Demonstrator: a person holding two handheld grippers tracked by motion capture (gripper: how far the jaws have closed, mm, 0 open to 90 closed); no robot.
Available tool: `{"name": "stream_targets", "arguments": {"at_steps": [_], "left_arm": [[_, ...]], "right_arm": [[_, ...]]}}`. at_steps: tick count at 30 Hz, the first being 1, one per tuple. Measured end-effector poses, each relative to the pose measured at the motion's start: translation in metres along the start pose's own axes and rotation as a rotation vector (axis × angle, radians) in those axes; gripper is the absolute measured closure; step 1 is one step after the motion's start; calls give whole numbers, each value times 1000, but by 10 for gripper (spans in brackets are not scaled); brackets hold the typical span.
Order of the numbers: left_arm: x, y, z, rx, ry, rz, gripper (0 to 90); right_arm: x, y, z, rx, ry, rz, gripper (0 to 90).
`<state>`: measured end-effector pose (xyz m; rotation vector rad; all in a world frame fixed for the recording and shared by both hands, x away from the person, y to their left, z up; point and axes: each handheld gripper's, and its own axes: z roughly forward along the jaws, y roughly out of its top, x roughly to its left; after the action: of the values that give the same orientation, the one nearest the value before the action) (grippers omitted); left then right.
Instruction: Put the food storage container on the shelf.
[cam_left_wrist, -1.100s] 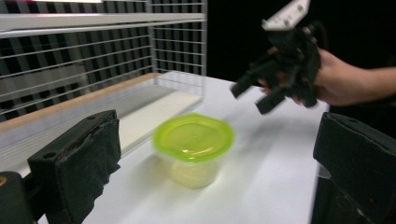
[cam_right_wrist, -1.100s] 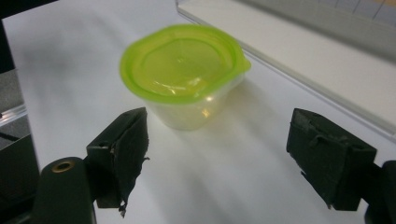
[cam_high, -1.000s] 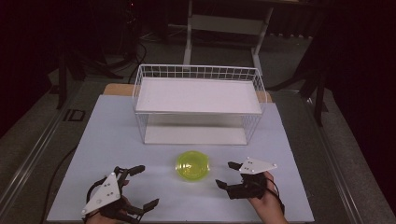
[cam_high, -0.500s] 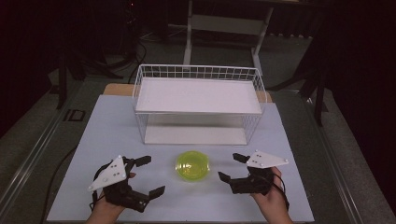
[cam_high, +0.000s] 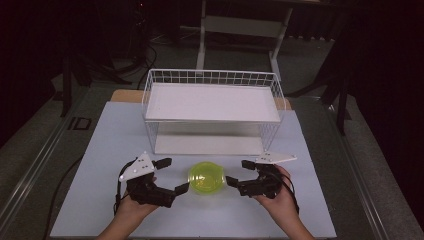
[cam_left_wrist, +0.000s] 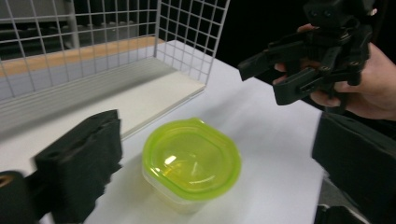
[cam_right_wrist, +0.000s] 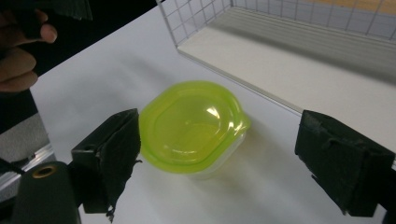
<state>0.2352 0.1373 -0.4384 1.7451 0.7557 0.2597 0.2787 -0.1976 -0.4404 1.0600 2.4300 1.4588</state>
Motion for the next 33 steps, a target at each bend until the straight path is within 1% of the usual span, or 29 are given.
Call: {"name": "stream_targets", "arguments": {"at_steps": [1,2,4,5,6,7,8,9,10,11,14,15,16,17,18,19,21,22,24,25,26,27,28,29,30,31,33], "left_arm": [[0,0,3,1,11,-3,51],[2,0,8,11,3,-11,58],[5,-2,16,41,19,-34,58],[7,-4,19,46,19,-55,58],[9,-6,22,65,29,-81,68],[12,-8,26,88,10,-120,91],[15,-11,29,107,6,-146,93],[17,-12,33,132,27,-164,100],[19,-14,35,142,21,-193,130],[21,-16,37,145,29,-209,144],[24,-21,44,192,64,-252,162],[25,-23,46,202,87,-268,176],[26,-25,47,200,88,-286,213],[26,-25,47,200,88,-286,216],[28,-28,49,223,100,-291,216],[29,-31,50,232,88,-311,217],[30,-35,51,246,84,-330,225],[30,-37,51,247,86,-332,245],[30,-39,52,257,85,-343,251],[29,-40,51,238,90,-342,274],[29,-41,51,230,88,-345,303],[29,-41,51,234,84,-351,343],[29,-41,53,242,86,-350,348],[29,-42,54,244,83,-352,362],[30,-43,55,245,81,-361,389],[31,-44,56,247,75,-376,397],[32,-45,59,259,60,-388,450]], "right_arm": [[-2,0,1,-6,2,7,176],[-3,1,2,-11,0,10,177],[-6,2,6,4,-2,13,245],[-8,3,8,10,4,24,245],[-9,3,11,22,10,39,248],[-11,3,13,33,15,55,289],[-12,3,15,43,26,78,314],[-13,2,17,43,26,90,316],[-14,2,19,46,22,92,330],[-15,1,22,52,20,99,340],[-14,-3,28,60,7,99,362],[-14,-4,30,61,3,103,372],[-15,-6,32,68,8,120,403],[-15,-6,32,68,8,120,403],[-16,-7,34,71,13,134,404],[-18,-10,37,80,-11,143,405],[-22,-12,41,92,3,183,407],[-23,-14,44,97,0,195,409],[-25,-16,48,107,7,212,413],[-25,-16,49,114,9,212,422],[-24,-17,51,119,18,220,428],[-23,-18,52,122,29,229,436],[-22,-19,53,130,33,239,438],[-20,-19,54,137,23,235,441],[-19,-19,56,139,24,237,442],[-19,-20,57,146,22,241,448],[-18,-20,59,153,19,259,476]]}}
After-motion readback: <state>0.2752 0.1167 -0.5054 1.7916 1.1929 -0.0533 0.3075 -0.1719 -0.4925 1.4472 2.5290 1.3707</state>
